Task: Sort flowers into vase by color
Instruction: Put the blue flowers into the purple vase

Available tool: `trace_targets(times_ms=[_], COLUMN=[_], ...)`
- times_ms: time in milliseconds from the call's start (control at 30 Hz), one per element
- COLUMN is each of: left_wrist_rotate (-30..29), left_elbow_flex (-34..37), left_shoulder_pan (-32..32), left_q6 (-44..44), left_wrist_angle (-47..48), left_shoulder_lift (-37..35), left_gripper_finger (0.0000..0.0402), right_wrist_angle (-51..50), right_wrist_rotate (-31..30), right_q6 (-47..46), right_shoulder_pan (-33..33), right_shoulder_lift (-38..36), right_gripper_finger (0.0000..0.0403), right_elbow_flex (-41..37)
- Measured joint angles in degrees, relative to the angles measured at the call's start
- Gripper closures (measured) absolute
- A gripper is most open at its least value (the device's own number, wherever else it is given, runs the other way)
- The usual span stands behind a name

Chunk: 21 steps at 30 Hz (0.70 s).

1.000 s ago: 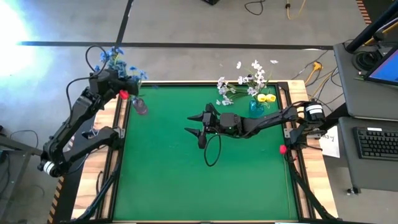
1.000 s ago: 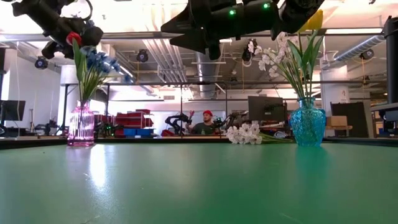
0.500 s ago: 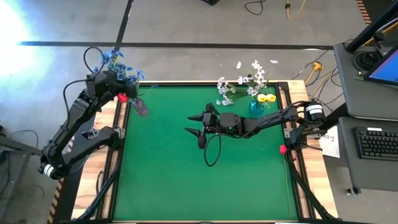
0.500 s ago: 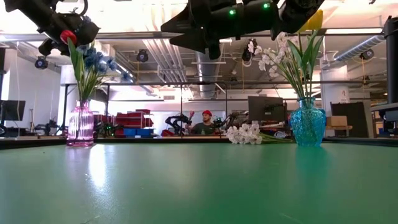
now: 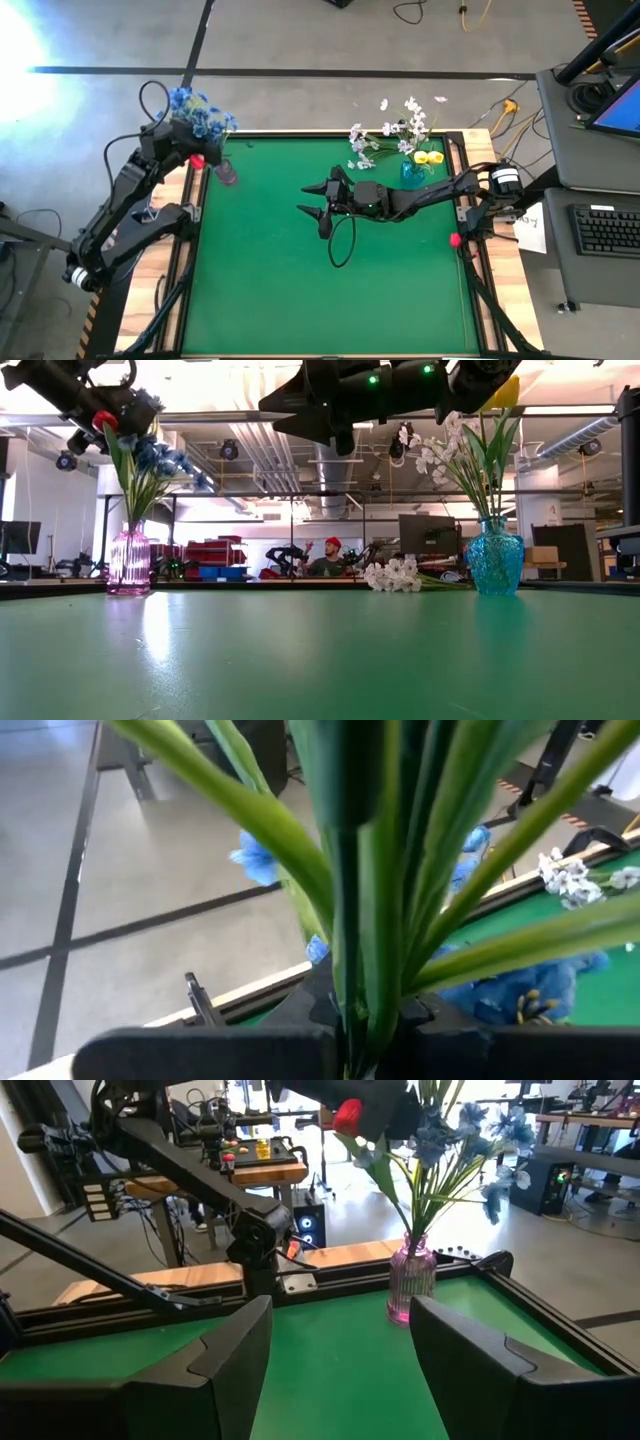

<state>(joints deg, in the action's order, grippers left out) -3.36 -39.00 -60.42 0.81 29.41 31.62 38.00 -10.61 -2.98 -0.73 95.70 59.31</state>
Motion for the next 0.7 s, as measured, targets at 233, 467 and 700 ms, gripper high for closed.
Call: trace_targets(times_ms=[233,467,700], left_wrist_rotate=[-0.04,-0.09,-0.11], left_elbow_flex=[2.67,5.87,6.99], left_shoulder_pan=[0.00,0.00,0.00], left_q6=[0.71,2.62,2.72], left_wrist_angle=[-2.70,-3.17,-3.26], left_shoulder_lift=[-3.46,-6.22,-7.04], left_gripper_finger=[0.0397,0.0397,0.0397], right_wrist_angle=[0.02,0.02,0.37], right_wrist_rotate=[-0.02,-0.02,-0.04], right_q6=[0.00,0.00,0.00], right_shoulder_pan=[0.00,0.00,0.00], right_shoulder_lift=[0.00,0.00,0.00], right_gripper_finger=[0.0174,0.0174,0.0174], right_elbow_flex=[0.00,0.00,0.00])
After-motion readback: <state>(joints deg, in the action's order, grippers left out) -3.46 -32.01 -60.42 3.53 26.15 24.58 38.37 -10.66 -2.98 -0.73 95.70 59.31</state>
